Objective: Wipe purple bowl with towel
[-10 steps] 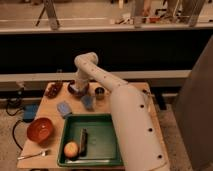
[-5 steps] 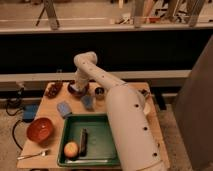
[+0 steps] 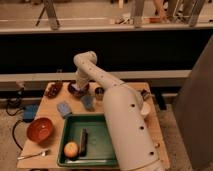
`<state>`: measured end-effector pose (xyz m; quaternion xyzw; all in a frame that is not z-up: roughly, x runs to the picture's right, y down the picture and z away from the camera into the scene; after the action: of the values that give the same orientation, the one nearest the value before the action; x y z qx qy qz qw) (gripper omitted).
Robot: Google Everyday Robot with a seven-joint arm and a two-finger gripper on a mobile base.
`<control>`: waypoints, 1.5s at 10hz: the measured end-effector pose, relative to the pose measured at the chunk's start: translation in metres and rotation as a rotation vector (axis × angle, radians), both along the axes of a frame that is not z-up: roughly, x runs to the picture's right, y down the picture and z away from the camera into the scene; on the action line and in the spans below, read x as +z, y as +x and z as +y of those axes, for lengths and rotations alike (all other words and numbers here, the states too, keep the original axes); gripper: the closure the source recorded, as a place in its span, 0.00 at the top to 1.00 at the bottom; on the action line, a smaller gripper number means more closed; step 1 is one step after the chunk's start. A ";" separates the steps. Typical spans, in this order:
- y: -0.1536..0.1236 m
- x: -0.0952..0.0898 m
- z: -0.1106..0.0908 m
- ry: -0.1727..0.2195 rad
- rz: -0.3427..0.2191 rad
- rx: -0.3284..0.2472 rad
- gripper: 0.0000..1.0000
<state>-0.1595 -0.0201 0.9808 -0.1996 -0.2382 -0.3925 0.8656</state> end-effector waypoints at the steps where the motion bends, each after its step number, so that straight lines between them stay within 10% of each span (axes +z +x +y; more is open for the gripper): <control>1: 0.001 0.003 -0.001 0.003 0.008 0.000 0.00; 15: -0.027 0.013 -0.003 -0.003 -0.082 -0.069 0.00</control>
<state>-0.1862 -0.0232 0.9942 -0.1927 -0.2669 -0.4294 0.8410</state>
